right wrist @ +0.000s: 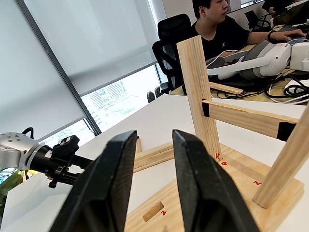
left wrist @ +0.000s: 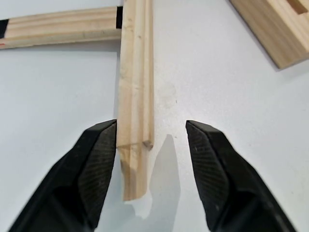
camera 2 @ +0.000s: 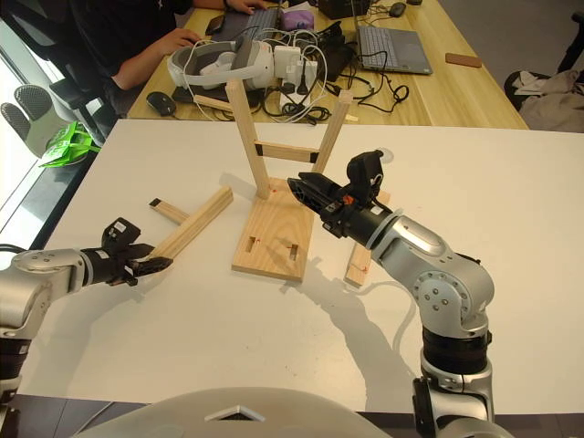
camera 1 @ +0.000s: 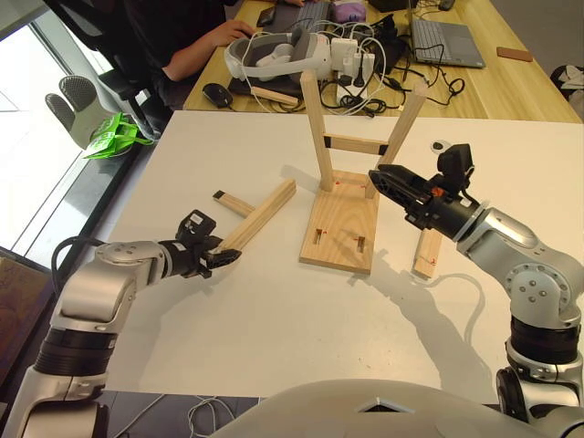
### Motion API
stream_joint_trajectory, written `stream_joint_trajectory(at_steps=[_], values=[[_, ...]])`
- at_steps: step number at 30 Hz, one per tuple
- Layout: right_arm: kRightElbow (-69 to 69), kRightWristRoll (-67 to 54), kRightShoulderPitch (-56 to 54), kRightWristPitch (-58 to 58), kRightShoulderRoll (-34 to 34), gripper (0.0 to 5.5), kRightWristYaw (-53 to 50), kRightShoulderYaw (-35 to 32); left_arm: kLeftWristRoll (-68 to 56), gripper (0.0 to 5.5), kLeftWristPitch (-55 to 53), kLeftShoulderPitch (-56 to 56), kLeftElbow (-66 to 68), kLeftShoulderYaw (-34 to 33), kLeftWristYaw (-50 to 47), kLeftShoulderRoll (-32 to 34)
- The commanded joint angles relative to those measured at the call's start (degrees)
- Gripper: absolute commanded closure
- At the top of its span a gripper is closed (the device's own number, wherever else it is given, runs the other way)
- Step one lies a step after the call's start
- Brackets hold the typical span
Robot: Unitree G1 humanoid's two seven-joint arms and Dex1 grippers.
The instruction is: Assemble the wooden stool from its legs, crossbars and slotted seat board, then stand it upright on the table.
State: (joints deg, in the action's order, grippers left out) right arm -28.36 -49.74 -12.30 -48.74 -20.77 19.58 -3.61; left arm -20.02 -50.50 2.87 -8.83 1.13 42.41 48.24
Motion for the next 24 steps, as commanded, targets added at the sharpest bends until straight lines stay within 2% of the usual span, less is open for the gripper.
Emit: stream_joint_trajectory(at_steps=[1, 7, 14, 19, 24], values=[[-0.1, 0.4, -0.6, 0.0, -0.1, 4.14, -0.2, 0.0, 1.4, 3.57, -0.2, 1.7, 2.0, 1.1, -0.6, -0.7], [-0.4, 0.5, 0.0, 0.2, 0.2, 4.14, -0.9, -0.2, 1.8, 4.43, -0.1, 4.0, 2.0, -1.2, -4.4, -3.3], [0.0, 0.8, -0.2, 0.3, 0.2, 4.14, -1.0, -0.1, 2.2, 4.46, 0.8, 2.7, 1.1, -2.6, -6.1, -4.1], [0.7, 1.1, -0.4, 0.5, 1.5, 4.14, -2.8, -0.9, 6.5, 4.46, 6.1, 4.1, -1.1, -8.3, -14.7, -4.9], [3.4, -7.3, -4.1, -0.9, 6.9, 3.30, -4.7, -3.6, 12.4, 4.46, 13.4, 5.2, -7.8, -12.0, -23.4, -6.8]])
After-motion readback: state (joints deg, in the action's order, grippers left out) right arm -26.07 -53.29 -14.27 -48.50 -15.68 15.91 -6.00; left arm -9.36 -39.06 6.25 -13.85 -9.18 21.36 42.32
